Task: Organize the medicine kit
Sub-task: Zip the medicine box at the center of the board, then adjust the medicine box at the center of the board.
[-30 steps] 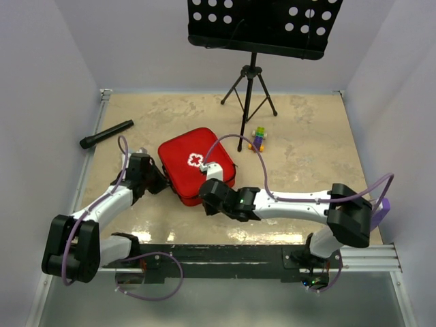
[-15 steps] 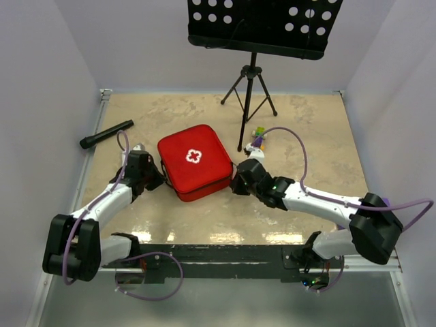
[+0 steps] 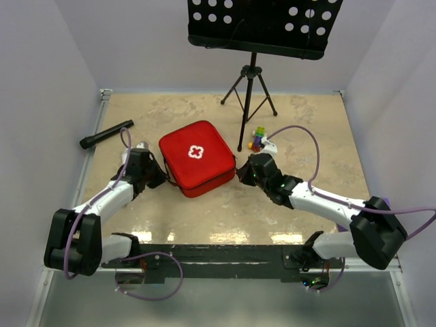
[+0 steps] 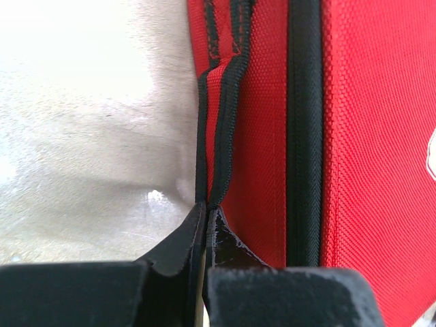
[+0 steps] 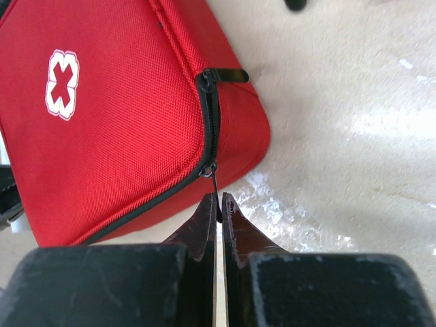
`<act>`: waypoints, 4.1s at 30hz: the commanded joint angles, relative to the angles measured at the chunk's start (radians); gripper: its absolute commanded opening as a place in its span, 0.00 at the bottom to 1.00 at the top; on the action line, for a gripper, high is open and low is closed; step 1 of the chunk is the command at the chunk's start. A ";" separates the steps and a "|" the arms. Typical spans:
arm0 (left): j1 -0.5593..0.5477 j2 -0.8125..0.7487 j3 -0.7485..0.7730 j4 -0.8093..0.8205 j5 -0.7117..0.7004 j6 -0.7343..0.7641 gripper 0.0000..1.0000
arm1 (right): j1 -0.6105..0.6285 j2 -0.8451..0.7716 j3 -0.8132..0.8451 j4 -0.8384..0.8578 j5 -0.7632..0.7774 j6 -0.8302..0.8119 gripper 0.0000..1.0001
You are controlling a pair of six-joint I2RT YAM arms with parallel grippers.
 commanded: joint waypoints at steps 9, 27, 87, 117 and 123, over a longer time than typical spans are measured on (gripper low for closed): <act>-0.014 0.022 -0.005 -0.091 -0.165 0.110 0.00 | -0.057 0.179 0.124 0.058 0.419 -0.100 0.00; -0.060 0.002 -0.022 -0.059 -0.043 0.117 0.00 | -0.063 -0.047 0.018 0.069 0.160 -0.103 0.61; -0.291 -0.203 0.268 -0.219 -0.486 0.293 1.00 | 0.109 -0.475 -0.025 -0.100 0.328 -0.287 0.62; -0.290 -0.257 0.069 -0.124 -0.285 0.141 1.00 | -0.025 0.458 0.520 0.195 0.055 -0.356 0.70; -0.229 -0.196 0.072 -0.092 -0.251 0.149 1.00 | -0.025 0.553 0.502 0.199 -0.027 -0.383 0.70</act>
